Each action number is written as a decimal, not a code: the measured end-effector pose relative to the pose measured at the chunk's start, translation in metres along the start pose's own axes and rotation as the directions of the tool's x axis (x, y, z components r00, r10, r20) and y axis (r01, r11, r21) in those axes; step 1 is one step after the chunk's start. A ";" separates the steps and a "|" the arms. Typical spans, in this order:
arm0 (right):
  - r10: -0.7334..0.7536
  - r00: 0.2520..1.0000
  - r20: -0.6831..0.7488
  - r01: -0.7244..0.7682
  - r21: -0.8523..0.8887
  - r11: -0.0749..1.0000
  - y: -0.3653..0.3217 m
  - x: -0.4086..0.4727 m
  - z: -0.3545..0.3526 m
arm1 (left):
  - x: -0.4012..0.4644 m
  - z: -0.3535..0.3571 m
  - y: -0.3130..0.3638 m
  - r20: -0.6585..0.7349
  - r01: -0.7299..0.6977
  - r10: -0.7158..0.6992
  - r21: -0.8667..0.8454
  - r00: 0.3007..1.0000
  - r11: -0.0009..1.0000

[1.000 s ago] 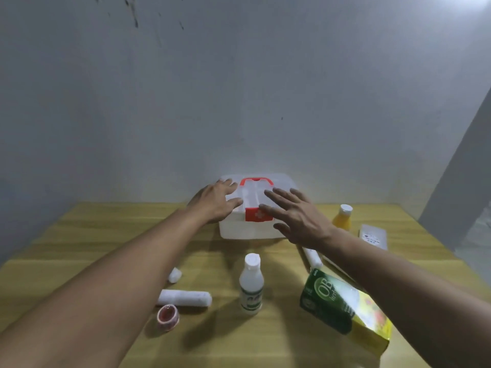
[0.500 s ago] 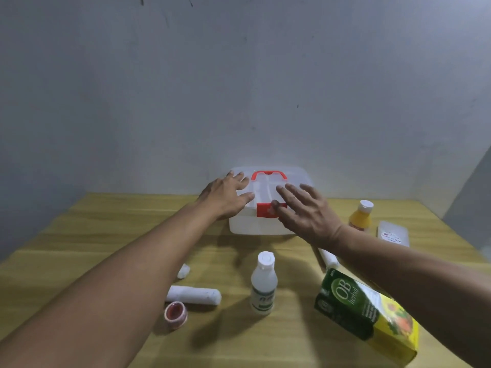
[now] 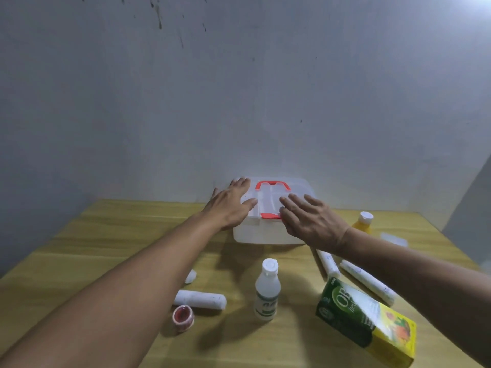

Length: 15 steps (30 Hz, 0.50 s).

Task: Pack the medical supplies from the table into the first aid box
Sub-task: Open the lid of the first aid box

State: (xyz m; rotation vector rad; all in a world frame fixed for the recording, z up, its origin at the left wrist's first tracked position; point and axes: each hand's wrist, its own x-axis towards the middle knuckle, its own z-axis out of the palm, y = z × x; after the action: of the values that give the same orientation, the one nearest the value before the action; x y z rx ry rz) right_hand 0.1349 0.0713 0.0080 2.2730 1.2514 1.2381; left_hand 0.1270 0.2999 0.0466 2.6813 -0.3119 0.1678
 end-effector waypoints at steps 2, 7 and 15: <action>0.085 0.995 0.052 -0.087 0.052 0.995 -0.003 0.004 -0.011 | -0.007 0.001 0.002 -0.108 0.025 -0.035 -0.089 0.994 0.996; 0.366 0.930 0.042 -0.366 0.225 0.903 -0.002 0.024 -0.037 | -0.017 0.005 -0.002 -0.344 0.053 -0.149 -0.275 0.927 0.960; 0.540 0.836 0.096 -0.535 0.359 0.765 0.033 0.066 -0.055 | -0.027 0.026 0.002 -0.319 0.092 -0.163 -0.228 0.934 0.969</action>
State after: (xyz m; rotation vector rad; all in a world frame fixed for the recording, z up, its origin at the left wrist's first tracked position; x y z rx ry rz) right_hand 0.1277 0.0948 0.0963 3.0665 0.9131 1.2612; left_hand 0.1017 0.2919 0.0194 2.3995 -0.0429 0.5163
